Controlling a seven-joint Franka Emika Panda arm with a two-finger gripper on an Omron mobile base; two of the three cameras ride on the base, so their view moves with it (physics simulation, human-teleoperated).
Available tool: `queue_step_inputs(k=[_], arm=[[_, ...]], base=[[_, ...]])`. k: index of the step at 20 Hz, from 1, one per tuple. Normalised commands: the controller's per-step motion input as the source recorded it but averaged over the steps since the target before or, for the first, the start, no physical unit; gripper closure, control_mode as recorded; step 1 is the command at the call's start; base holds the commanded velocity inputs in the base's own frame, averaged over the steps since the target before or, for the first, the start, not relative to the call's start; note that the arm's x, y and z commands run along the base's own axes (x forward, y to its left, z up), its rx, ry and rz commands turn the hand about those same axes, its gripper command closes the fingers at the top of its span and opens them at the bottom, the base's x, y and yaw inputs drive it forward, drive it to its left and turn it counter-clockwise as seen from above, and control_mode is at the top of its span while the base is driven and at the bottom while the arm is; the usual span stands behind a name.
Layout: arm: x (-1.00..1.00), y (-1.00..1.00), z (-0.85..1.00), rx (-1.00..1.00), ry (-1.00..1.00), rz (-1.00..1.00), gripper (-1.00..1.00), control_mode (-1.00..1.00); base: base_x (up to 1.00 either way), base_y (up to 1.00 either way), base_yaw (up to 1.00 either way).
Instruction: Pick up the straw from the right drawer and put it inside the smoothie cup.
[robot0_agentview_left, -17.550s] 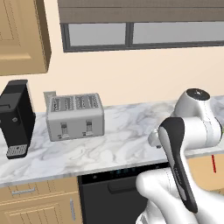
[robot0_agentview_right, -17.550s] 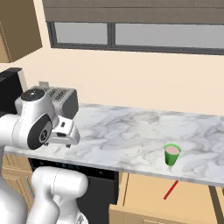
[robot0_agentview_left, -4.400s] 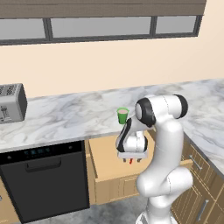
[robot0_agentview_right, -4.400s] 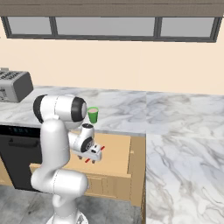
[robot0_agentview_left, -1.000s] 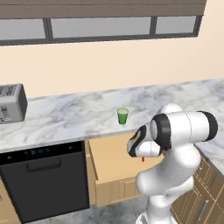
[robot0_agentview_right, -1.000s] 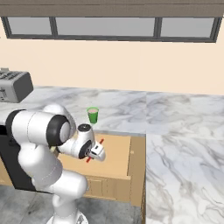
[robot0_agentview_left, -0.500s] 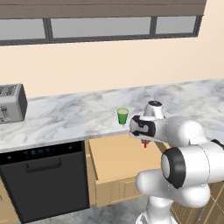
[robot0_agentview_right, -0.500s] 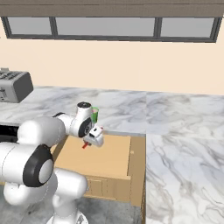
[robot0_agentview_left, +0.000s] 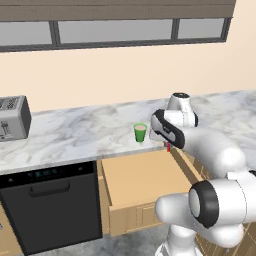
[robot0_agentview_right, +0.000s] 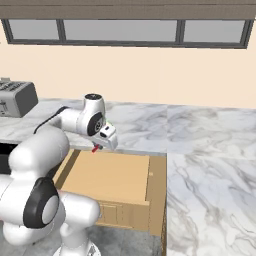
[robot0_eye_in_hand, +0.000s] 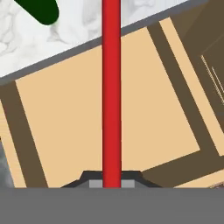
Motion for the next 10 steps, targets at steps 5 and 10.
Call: queue_step_inputs(k=[5,10], arm=[[0.00,0.00,0.44,0.00,-0.19,0.18,1.00,-1.00],[0.06,0.00,0.22,0.00,-0.16,0.23,1.00,-1.00]], base=[[0.00,0.00,0.00],[0.00,0.00,0.00]])
